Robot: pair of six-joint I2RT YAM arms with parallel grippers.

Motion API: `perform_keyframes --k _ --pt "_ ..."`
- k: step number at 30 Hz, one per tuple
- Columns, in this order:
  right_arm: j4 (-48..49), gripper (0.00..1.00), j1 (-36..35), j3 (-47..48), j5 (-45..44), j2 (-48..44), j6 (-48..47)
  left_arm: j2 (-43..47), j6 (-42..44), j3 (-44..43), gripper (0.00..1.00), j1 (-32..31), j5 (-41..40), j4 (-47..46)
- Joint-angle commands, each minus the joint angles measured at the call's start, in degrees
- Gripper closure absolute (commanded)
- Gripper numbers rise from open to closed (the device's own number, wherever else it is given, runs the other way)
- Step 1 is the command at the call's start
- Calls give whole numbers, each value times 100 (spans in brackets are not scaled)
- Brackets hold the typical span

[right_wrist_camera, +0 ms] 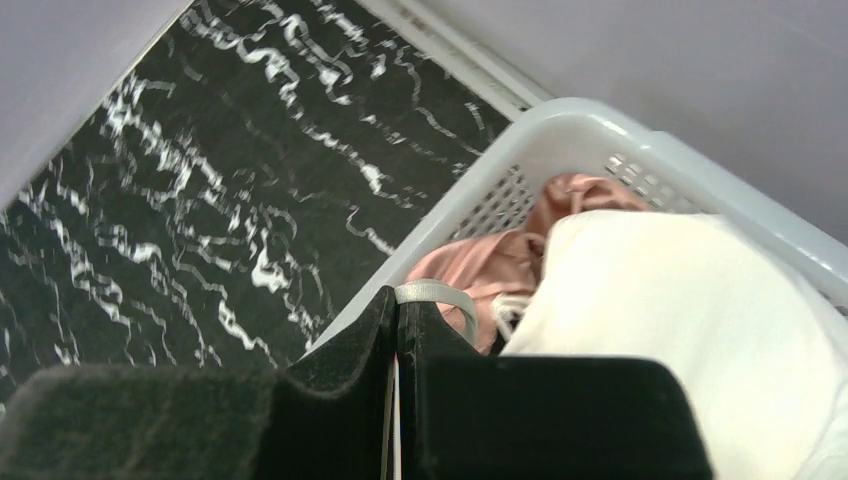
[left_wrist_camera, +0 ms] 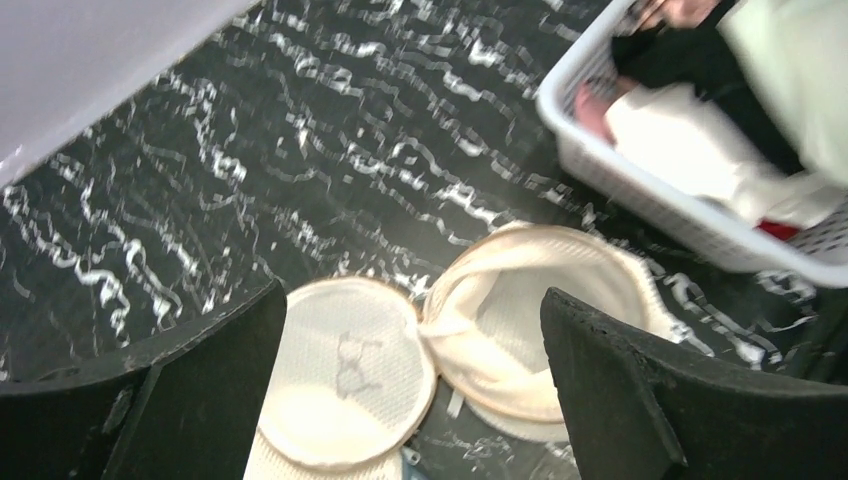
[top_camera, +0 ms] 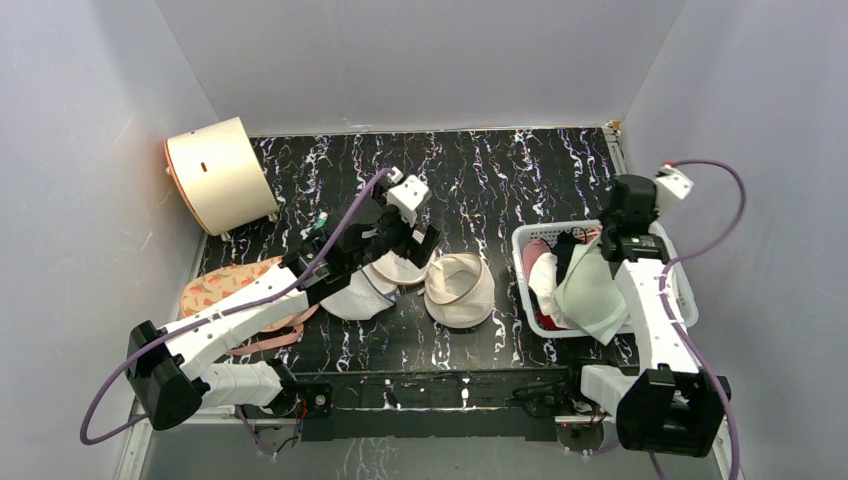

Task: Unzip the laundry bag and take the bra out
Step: Place the bra in the bin.

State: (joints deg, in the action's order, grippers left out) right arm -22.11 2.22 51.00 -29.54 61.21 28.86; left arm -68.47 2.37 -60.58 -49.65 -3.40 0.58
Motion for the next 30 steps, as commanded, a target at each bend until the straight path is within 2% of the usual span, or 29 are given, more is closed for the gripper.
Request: perform_keyframes --k 1,8,13,18,24,27,30 --pt "300 99 1166 131 1537 65 521 205 381 399 2 -17 -691 -637" --pt "419 97 1767 133 1919 253 1003 208 543 517 2 -13 -1202 -770" --pt "506 89 1773 -214 1949 63 1085 238 559 501 2 -14 -1271 -770" --pt "689 77 1773 -637 2507 -323 903 279 559 503 2 -17 -1285 -760" --pt "503 70 1773 -617 2668 -656 760 299 567 495 2 -10 -1326 -740" --pt "279 61 1773 -444 2717 -763 747 344 558 492 2 -13 -1314 -739" --pt "130 48 1773 -338 2643 -1015 774 369 567 511 2 -12 -1330 -755"
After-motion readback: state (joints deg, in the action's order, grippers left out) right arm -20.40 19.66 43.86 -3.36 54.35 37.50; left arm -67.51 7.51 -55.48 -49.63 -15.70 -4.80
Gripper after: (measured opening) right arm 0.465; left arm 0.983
